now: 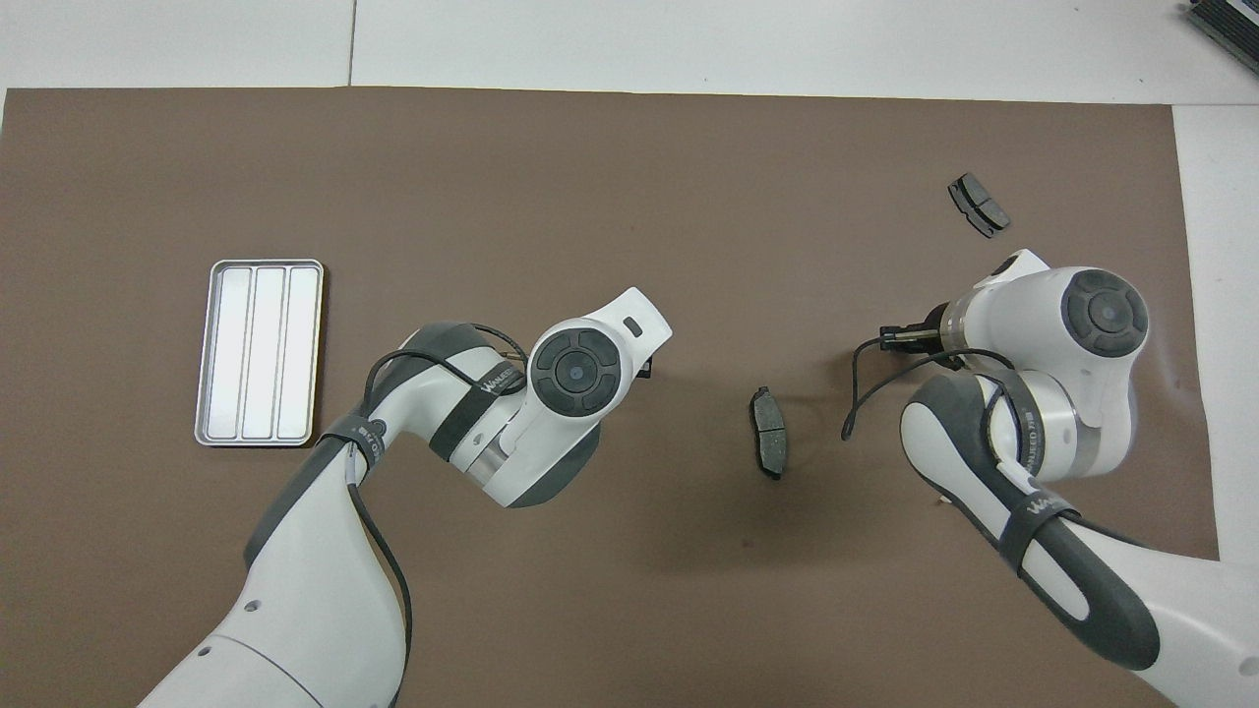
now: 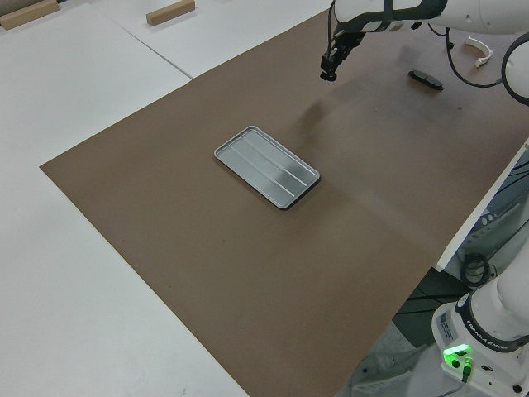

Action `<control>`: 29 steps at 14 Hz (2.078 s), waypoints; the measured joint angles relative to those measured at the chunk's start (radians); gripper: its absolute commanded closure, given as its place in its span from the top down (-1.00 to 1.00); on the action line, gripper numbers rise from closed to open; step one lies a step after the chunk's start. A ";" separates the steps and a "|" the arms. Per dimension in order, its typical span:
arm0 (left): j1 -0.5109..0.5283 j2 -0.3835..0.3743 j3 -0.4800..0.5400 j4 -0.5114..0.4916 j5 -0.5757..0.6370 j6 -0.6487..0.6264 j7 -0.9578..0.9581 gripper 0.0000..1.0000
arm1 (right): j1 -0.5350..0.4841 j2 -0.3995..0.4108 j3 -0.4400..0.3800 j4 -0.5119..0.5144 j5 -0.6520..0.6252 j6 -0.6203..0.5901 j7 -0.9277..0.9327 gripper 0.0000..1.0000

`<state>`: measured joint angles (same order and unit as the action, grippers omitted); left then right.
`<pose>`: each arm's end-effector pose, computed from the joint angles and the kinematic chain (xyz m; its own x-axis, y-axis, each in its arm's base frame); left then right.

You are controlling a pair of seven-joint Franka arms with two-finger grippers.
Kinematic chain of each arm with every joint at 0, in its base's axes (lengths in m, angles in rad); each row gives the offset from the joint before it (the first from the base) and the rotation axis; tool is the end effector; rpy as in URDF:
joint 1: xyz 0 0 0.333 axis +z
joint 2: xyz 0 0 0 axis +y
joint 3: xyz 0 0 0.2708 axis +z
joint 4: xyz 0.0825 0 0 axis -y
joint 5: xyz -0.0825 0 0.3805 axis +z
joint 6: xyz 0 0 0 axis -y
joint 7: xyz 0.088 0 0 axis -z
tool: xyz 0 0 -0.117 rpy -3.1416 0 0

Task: Pick bearing gear from pile to tray

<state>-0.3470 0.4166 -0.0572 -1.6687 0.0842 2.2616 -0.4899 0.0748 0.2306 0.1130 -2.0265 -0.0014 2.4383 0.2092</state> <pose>0.6129 -0.2556 0.3325 0.9828 0.0474 0.1782 0.0413 -0.9984 0.0382 0.5862 0.1104 0.3021 0.9845 -0.0307 0.1725 -0.0203 -0.9979 -0.0619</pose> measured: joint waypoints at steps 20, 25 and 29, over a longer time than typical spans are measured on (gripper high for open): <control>0.390 -0.178 -0.020 -0.363 -0.084 0.106 0.552 1.00 | 0.517 0.323 0.002 0.369 -0.156 -0.095 0.731 0.83; 0.215 -0.166 -0.031 -0.281 -0.087 0.118 0.219 1.00 | 0.491 0.311 -0.011 0.382 -0.163 -0.094 0.731 1.00; 0.028 -0.128 -0.035 -0.281 -0.087 0.269 -0.059 1.00 | 0.380 0.183 -0.012 0.294 -0.169 -0.101 0.643 1.00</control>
<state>-0.3188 0.2889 -0.0918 -1.9500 -0.0029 2.5311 -0.5490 0.4548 0.4133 0.1010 -1.7320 -0.1704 2.3370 0.8520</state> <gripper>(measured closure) 0.000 0.000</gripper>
